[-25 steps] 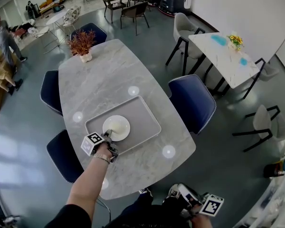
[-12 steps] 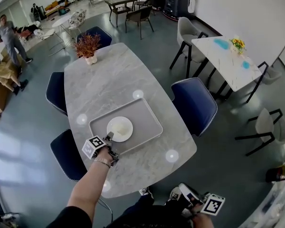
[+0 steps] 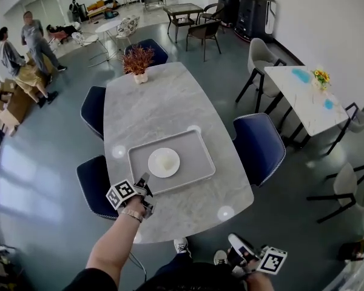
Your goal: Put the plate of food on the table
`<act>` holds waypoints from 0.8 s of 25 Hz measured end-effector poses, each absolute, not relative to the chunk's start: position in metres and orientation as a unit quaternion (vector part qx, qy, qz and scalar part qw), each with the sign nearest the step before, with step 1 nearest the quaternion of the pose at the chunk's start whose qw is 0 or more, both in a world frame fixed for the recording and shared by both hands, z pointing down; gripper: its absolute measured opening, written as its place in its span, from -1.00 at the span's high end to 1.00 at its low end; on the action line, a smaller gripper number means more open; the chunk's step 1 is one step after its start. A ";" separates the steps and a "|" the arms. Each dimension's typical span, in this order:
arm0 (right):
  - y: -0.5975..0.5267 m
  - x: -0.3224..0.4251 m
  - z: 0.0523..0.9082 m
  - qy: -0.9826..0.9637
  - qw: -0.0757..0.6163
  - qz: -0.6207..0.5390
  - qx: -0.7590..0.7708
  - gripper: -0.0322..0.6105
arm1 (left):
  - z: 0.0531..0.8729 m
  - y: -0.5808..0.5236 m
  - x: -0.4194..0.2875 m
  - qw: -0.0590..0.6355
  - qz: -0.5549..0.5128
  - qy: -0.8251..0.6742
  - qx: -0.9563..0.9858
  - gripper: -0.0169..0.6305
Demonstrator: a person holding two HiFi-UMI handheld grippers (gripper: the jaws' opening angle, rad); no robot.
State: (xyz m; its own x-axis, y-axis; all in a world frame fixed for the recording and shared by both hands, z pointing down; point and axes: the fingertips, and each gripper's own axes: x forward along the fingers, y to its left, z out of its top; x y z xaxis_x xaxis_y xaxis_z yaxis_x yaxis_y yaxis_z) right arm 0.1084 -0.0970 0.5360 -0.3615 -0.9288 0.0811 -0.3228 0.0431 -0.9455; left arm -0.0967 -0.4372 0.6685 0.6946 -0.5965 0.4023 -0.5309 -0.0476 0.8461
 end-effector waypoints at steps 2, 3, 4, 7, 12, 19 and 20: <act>-0.096 0.114 0.535 0.669 0.298 -0.504 -0.458 0.86 | 0.650 -0.419 -0.097 0.561 -0.046 -0.380 0.734 0.92; -0.094 0.117 0.533 0.676 0.296 -0.505 -0.447 0.87 | 0.640 -0.408 -0.097 0.555 -0.055 -0.378 0.739 0.92; -0.092 0.119 0.532 0.683 0.293 -0.507 -0.436 0.86 | 0.631 -0.395 -0.098 0.549 -0.062 -0.377 0.743 0.92; -0.081 0.121 0.528 0.705 0.280 -0.513 -0.402 0.86 | 0.609 -0.350 -0.099 0.527 -0.067 -0.372 0.761 0.92; -0.058 0.124 0.528 0.737 0.250 -0.522 -0.350 0.86 | 0.589 -0.270 -0.086 0.510 -0.070 -0.365 0.776 0.93; -0.016 0.128 0.531 0.769 0.207 -0.527 -0.295 0.86 | 0.575 -0.167 -0.075 0.492 -0.073 -0.367 0.786 0.93; -0.011 0.128 0.532 0.772 0.202 -0.528 -0.290 0.86 | 0.574 -0.152 -0.074 0.489 -0.067 -0.371 0.787 0.93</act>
